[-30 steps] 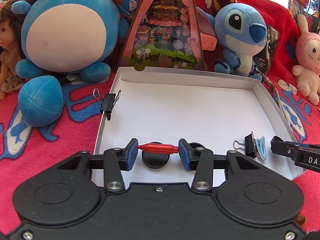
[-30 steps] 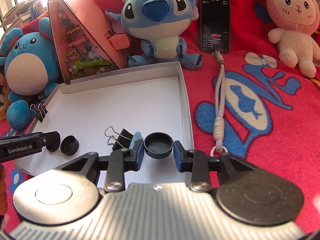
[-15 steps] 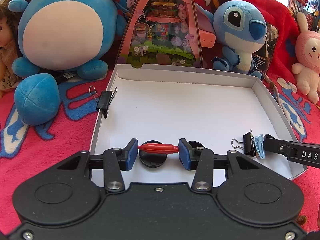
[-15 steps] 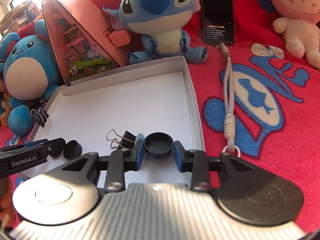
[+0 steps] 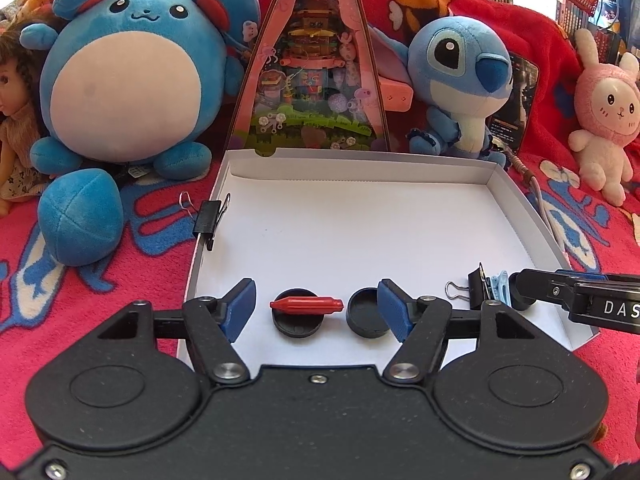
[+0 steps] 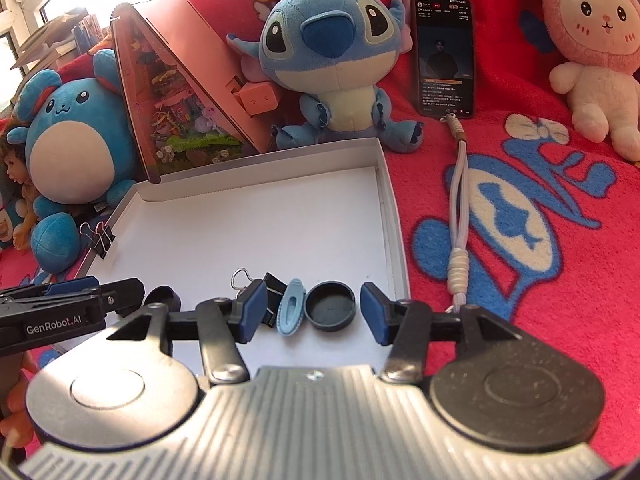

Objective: Organize rigid objects
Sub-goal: 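Open the left tool over a black lid while the right tool releases its lid by the blue clip, then withdraw both tools from the box back toward the blanket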

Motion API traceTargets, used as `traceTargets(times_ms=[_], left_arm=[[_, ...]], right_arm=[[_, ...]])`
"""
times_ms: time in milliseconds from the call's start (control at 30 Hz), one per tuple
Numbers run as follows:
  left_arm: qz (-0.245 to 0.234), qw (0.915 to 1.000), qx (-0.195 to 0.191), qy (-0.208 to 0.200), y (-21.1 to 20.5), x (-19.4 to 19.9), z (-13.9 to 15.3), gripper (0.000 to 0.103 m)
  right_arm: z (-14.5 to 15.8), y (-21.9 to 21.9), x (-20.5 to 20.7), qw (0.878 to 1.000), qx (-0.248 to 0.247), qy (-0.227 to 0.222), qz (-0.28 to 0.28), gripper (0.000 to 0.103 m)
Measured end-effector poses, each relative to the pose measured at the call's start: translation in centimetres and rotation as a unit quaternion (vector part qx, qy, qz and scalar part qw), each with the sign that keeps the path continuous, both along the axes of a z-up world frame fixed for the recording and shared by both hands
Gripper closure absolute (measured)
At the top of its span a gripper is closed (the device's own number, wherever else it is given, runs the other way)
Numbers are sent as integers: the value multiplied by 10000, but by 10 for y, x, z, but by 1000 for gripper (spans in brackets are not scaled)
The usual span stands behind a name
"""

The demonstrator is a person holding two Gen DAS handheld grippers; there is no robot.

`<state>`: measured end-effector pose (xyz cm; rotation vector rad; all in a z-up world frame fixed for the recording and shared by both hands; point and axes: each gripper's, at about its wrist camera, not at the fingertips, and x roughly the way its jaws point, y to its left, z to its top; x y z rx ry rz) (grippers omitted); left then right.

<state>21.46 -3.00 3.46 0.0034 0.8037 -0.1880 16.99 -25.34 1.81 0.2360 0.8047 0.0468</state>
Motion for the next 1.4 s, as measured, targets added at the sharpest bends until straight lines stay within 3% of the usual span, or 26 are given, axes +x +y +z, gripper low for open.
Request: traceTargets(times_ms=[300,800,1400], left_arm=[[-111,9993,134,-320,-2,-21,14,28],[-390,9973,-73,-622,-6,-73,24,22],[-317,9944,-296,-959,5,-137,6,20]], right_arm=[[7,6,-15,9995,-210,-202,157,30],[17,28,-61,9932,-709,-752,535,19],[3,42,-122,9798,-1226,-1413,700,9]])
